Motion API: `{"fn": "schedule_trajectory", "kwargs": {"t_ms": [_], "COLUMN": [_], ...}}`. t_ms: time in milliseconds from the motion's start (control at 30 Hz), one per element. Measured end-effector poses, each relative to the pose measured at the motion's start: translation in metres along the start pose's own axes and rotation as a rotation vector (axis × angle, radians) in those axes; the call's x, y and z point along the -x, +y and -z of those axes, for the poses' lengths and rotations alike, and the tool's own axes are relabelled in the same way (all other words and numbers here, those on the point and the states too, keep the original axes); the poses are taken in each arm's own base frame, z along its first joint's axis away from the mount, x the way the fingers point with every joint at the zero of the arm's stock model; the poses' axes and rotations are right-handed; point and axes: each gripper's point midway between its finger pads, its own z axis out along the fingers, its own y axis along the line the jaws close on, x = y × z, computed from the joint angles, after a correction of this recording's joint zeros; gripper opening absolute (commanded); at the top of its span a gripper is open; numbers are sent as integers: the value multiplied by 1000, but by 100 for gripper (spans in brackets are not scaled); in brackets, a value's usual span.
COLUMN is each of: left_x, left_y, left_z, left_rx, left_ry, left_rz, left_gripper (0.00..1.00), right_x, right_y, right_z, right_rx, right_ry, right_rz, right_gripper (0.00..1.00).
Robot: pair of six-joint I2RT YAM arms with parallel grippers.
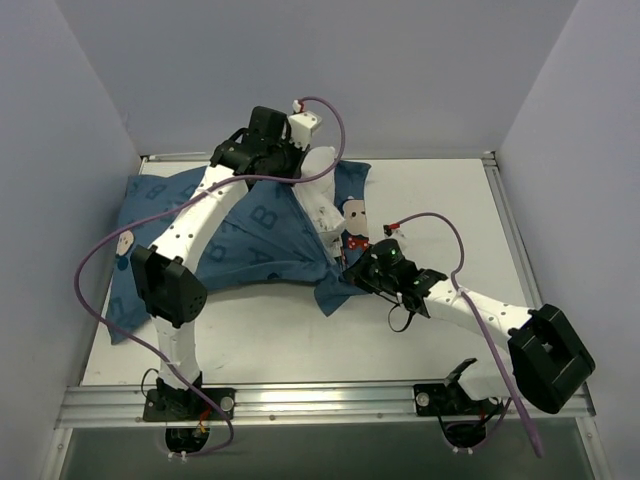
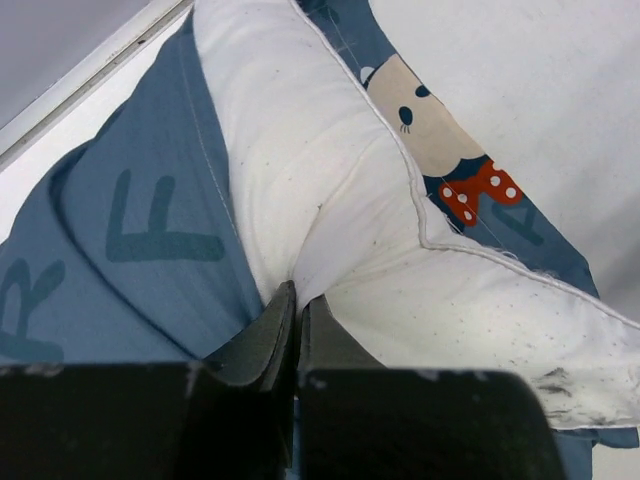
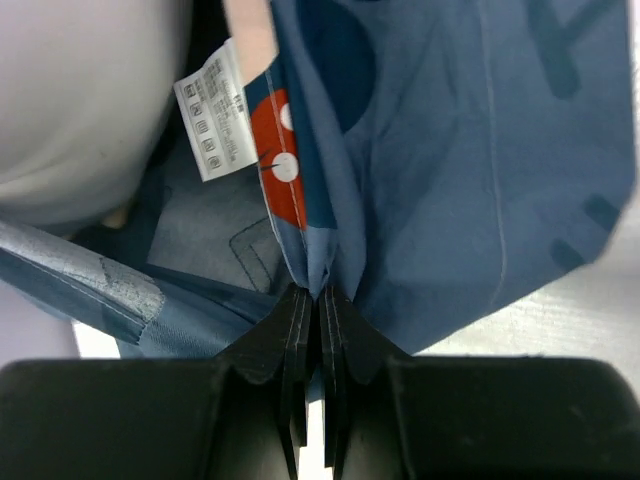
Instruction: Remove the pillowcase from the pillow
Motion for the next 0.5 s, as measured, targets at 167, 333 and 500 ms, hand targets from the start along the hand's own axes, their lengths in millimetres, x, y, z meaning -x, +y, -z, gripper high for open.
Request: {"fn": "schedule_trajectory", "kwargs": {"t_ms": [167,333,500], "left_x": [1,-9,-14], "left_y": [1,-14,-27], "left_z": [5,15,36], "left_rx": [-15,-87,-120], "left_ry": [-7,-20,-62], "left_rz": [5,14,5], "left_gripper": [2,2,2], "right_x": [8,6,28], "right_y": [0,1,20], "right_z": [2,2,14], "right_rx": [40,59,68], "right_ry": [-17,13,-4], "right_rz": [-23,10,152], "right_gripper": [0,24,80]}}
